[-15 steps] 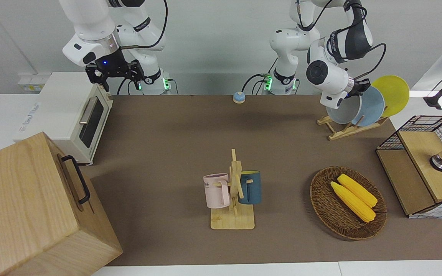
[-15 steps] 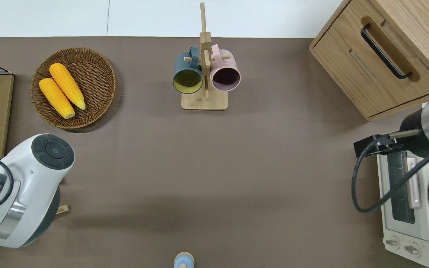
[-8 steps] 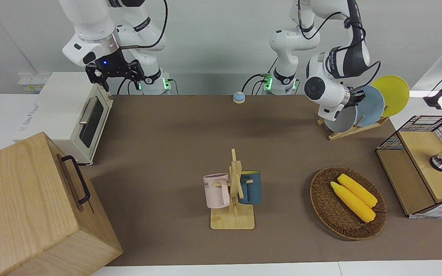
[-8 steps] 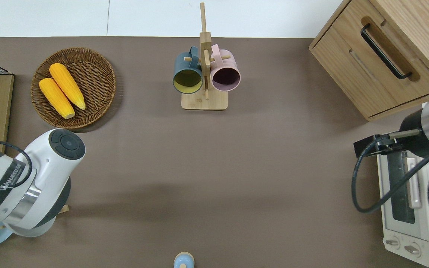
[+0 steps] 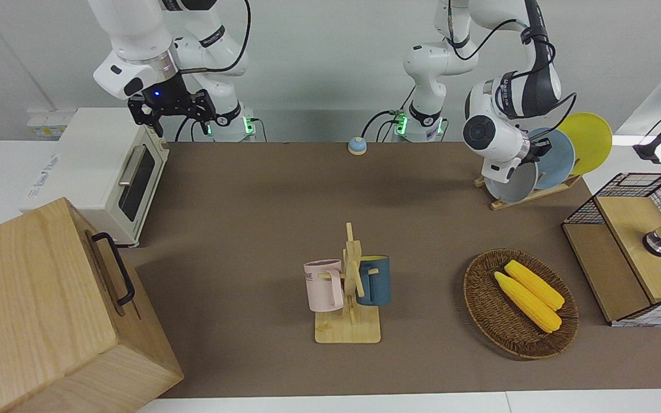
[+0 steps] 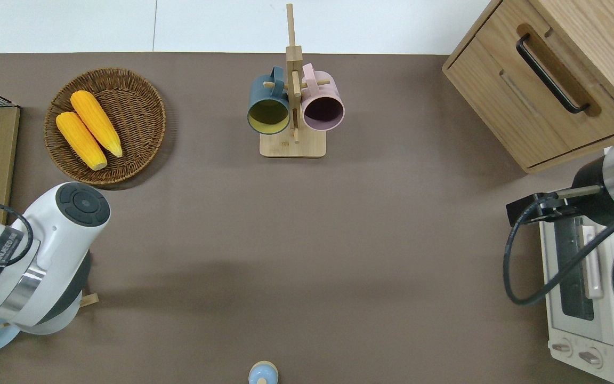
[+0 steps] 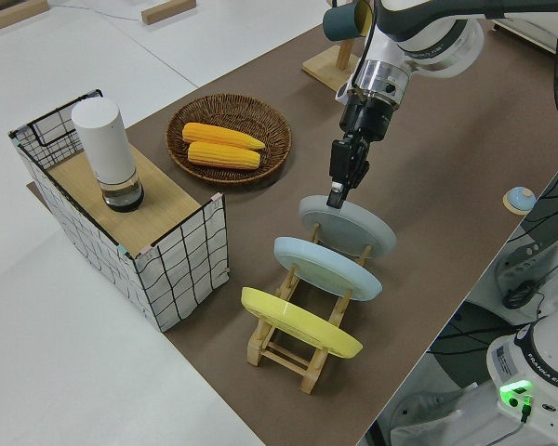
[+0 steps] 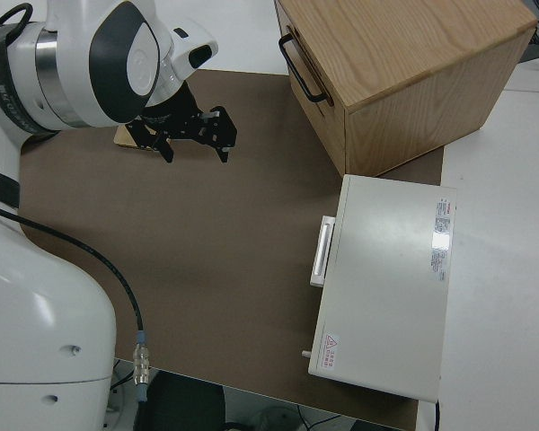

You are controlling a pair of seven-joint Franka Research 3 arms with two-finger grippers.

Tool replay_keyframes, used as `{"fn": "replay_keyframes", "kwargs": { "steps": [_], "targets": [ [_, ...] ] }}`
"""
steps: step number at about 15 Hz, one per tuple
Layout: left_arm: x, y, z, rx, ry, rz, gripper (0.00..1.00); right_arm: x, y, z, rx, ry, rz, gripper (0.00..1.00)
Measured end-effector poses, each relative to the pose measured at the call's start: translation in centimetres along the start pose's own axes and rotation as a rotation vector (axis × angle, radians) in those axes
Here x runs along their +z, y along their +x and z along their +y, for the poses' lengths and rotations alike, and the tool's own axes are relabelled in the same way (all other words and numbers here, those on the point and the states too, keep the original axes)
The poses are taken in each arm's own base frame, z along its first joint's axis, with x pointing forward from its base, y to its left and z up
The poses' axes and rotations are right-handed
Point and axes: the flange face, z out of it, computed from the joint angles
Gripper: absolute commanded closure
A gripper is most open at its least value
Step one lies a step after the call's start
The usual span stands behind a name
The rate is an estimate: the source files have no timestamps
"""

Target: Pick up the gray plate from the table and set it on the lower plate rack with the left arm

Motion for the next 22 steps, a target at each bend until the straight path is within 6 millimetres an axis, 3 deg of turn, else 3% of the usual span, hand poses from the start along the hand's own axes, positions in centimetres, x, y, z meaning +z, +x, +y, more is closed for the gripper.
{"fn": "replay_keyframes", "kwargs": {
  "steps": [1, 7, 10, 14, 18, 22],
  "targets": [
    [0.0, 0.0, 0.0, 0.0, 0.0, 0.0, 0.01, 0.0, 0.0, 0.0, 0.0, 0.0, 0.0, 0.017],
    [0.0, 0.0, -0.1, -0.002, -0.005, -0.001, 0.0, 0.0, 0.0, 0.0, 0.0, 0.0, 0.0, 0.017],
    [-1.4, -0.2, -0.6, -0.004, -0.131, -0.012, 0.0, 0.0, 0.0, 0.0, 0.0, 0.0, 0.0, 0.017],
    [-6.9, -0.4, -5.0, 0.011, -0.431, 0.052, 0.0, 0.0, 0.0, 0.0, 0.0, 0.0, 0.0, 0.017],
    [-9.8, -0.5, -8.1, -0.033, -0.678, 0.089, 0.0, 0.0, 0.0, 0.0, 0.0, 0.0, 0.0, 0.017],
    [-11.3, -0.5, -11.4, -0.054, -0.833, 0.139, 0.0, 0.0, 0.0, 0.0, 0.0, 0.0, 0.0, 0.017]
  ]
}}
